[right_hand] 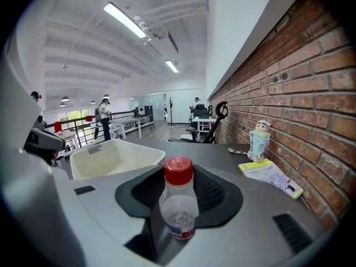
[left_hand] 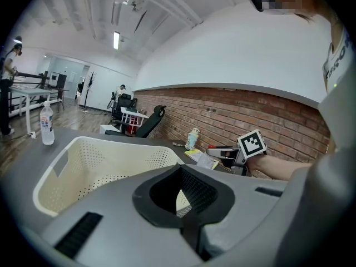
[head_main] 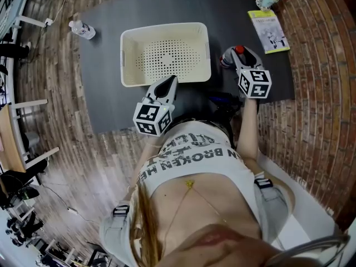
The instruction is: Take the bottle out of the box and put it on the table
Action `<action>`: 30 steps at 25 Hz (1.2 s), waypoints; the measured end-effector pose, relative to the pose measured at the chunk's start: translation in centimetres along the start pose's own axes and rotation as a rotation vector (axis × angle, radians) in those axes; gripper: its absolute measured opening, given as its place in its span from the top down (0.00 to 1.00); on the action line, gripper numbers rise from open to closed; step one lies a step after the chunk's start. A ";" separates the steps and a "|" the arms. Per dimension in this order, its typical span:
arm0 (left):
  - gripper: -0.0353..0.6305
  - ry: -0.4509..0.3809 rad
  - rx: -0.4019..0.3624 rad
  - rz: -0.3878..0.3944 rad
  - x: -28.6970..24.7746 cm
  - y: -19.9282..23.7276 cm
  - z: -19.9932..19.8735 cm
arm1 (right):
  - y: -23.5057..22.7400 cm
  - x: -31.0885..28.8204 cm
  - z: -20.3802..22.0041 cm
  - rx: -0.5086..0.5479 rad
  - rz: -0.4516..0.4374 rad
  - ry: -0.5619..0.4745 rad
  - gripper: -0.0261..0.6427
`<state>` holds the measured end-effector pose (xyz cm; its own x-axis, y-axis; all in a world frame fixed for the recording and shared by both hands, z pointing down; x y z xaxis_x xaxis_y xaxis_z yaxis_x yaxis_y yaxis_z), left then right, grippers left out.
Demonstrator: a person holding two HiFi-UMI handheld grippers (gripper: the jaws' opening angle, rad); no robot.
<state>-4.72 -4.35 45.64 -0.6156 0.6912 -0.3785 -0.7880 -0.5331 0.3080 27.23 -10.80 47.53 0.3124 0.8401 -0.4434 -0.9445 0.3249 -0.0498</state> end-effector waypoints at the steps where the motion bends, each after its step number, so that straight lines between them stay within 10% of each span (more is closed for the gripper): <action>1: 0.94 0.000 -0.002 0.000 0.0 0.0 0.0 | 0.0 0.0 0.0 0.000 0.000 -0.001 0.73; 30: 0.94 -0.002 0.005 0.002 0.6 0.7 -0.2 | 1.0 0.7 0.0 -0.037 0.020 -0.028 0.68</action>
<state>-5.59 -4.42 45.45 -0.6168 0.6915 -0.3760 -0.7869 -0.5317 0.3131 26.48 -9.82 47.20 0.2955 0.8582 -0.4198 -0.9535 0.2920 -0.0743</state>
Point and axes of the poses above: the fingertips, and each gripper's own axes: x backward along the fingers, y to its left, z out of its underside, the point moved 9 cm from there along x, backward along the fingers, and after that the axes turned 4 degrees about -z, right-handed, at the moved point
